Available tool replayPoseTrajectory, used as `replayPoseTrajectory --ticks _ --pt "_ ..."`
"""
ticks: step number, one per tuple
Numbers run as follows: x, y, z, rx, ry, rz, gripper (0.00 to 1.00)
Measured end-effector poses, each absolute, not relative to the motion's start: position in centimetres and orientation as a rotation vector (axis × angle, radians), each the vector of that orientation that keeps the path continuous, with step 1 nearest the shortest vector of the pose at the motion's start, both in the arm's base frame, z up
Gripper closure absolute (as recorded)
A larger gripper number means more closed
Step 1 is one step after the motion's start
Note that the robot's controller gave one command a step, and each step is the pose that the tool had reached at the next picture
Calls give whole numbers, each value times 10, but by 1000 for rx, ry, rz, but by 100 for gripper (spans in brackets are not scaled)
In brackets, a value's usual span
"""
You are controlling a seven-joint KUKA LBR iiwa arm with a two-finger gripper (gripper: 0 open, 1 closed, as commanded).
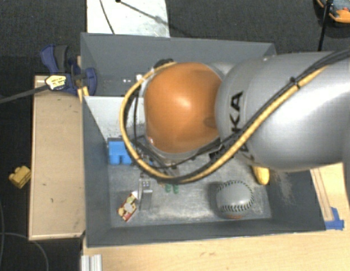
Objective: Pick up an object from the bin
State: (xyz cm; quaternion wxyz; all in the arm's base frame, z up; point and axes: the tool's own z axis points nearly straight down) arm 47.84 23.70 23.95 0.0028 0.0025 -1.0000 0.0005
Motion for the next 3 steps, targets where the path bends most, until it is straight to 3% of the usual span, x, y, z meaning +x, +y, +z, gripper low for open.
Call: replayPoseTrajectory --ticks 1,2,3 --pt "480 235 244 -2 -3144 -2 0" --pt "482 215 192 -90 -3146 -5 0" --pt "481 228 167 -261 -3131 0 0"
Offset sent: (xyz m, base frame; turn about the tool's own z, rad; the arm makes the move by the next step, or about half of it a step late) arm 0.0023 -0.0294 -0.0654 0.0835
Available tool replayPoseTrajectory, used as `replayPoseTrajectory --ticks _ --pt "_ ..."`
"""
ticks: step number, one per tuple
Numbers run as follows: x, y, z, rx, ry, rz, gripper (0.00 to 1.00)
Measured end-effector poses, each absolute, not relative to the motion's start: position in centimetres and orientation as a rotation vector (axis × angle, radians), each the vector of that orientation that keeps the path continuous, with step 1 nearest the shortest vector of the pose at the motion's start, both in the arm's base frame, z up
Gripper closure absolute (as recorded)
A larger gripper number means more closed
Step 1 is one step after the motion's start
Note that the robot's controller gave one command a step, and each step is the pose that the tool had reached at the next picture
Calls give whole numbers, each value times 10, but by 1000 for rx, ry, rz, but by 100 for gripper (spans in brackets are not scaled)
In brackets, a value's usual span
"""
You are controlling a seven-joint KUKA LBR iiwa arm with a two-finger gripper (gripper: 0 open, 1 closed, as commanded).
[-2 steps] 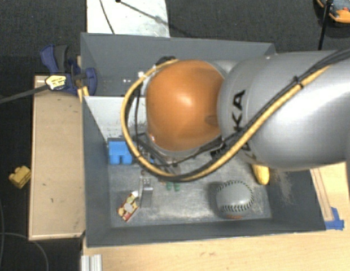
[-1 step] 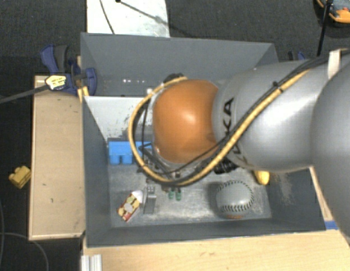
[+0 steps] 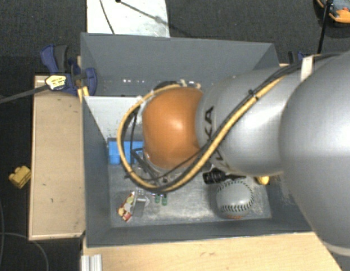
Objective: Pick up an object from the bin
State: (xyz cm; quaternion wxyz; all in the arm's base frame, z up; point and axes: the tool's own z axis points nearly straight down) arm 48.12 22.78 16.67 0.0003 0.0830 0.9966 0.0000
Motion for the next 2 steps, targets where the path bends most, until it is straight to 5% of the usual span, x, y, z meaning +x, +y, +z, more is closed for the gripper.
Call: replayPoseTrajectory --ticks 2 --pt "501 226 132 -272 3126 4 0"
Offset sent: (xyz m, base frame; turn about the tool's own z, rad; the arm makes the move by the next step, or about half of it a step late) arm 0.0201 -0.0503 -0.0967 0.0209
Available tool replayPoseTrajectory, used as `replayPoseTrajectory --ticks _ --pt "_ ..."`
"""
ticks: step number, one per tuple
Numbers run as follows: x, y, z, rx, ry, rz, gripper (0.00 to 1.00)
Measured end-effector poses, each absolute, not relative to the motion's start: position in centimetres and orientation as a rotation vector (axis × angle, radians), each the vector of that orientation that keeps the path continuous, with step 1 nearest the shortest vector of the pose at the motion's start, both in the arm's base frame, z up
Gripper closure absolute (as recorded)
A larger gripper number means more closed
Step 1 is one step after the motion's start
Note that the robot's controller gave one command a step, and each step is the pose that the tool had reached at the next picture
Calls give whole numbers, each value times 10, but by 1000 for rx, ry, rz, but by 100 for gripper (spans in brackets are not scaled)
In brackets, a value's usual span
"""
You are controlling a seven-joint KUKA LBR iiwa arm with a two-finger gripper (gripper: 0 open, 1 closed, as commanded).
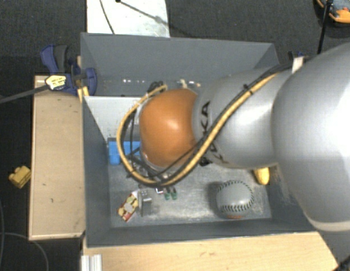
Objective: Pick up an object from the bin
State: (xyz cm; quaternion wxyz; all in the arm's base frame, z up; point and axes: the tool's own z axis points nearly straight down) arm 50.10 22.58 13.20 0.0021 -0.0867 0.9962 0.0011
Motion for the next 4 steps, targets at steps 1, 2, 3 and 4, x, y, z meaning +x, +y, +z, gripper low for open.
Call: replayPoseTrajectory --ticks 1,2,3,4 --pt "492 223 124 -246 3132 0 0" --pt "480 182 91 -636 3066 7 100" --pt "480 182 90 -634 3066 7 100" --pt "489 183 133 -665 3074 1 100"
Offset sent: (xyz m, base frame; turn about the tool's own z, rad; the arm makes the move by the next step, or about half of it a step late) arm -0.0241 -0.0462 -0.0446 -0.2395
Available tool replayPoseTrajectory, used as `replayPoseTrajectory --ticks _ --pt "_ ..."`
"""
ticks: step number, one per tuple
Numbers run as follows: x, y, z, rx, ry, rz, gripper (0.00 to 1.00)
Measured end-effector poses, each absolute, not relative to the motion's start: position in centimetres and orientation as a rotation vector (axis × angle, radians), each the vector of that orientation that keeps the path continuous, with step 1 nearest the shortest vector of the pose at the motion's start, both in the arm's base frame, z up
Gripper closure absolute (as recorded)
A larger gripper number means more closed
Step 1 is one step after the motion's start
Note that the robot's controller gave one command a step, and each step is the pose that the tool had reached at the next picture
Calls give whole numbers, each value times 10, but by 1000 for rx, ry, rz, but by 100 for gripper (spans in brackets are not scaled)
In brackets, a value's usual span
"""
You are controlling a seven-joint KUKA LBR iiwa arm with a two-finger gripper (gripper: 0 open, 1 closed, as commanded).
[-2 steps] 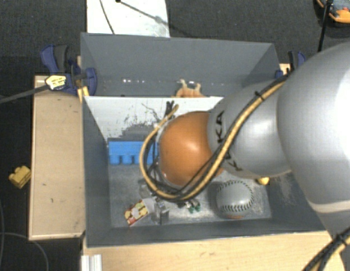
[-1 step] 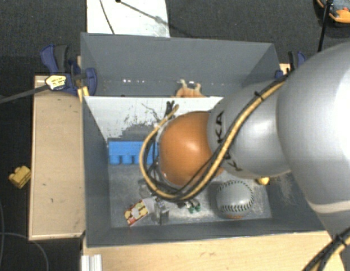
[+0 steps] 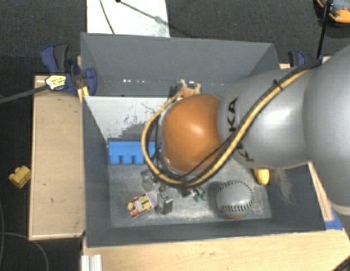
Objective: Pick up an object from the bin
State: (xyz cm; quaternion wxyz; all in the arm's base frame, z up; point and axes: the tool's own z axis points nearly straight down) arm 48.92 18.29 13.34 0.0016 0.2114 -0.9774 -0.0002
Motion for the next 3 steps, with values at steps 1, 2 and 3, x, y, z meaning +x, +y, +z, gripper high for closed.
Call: replayPoseTrajectory --ticks 1,2,3 --pt "491 193 159 681 -3073 -2 100" --pt "491 185 200 684 -3060 0 100" --pt "486 204 258 669 -3071 0 100"
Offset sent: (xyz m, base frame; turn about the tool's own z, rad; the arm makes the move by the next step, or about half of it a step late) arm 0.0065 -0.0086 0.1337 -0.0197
